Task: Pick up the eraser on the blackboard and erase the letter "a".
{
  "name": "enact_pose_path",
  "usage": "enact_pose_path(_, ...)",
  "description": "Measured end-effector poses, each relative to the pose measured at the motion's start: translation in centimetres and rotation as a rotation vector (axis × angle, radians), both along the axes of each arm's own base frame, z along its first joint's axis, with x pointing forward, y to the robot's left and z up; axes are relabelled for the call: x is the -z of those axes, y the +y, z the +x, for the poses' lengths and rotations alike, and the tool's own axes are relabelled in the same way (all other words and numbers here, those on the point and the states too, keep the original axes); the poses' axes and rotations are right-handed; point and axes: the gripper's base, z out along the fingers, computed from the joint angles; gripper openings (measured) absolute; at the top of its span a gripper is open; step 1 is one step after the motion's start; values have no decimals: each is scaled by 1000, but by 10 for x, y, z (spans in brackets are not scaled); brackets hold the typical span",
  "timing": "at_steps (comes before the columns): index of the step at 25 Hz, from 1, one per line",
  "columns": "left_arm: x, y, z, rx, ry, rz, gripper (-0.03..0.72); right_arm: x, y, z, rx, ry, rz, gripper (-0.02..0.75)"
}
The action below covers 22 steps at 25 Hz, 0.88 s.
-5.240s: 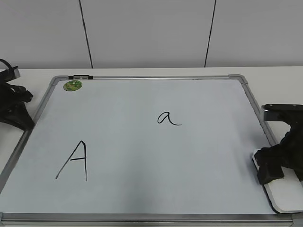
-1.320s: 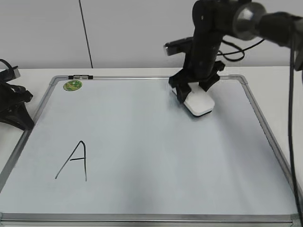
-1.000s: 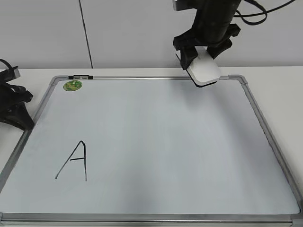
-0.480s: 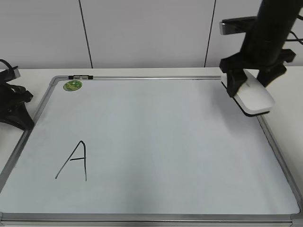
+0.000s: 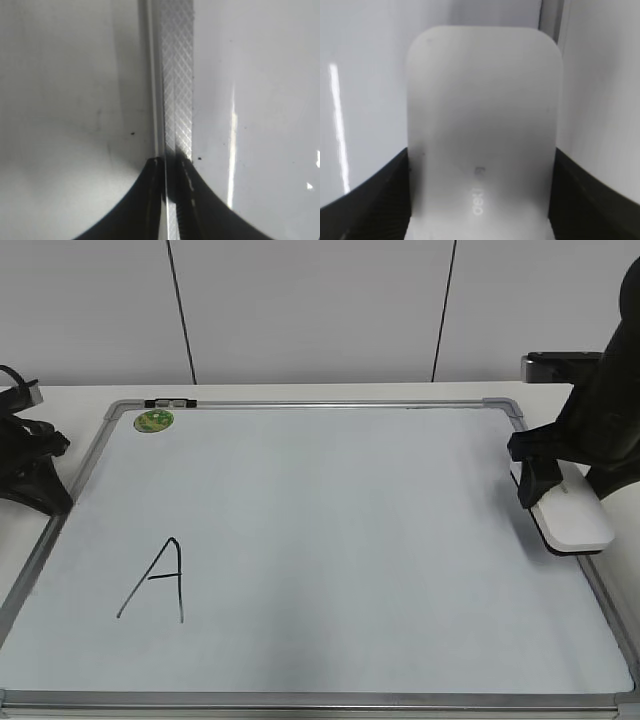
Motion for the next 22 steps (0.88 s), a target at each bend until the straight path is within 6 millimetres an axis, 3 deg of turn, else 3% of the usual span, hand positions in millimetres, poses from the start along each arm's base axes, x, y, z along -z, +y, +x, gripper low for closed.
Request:
enact_pose_path(10,0,0,0,0,0,0,45,27,-5,13,58,-15,9,542)
enact_pose_path(22,0,0,0,0,0,0,46,33,-5,28,64,-79,6,542)
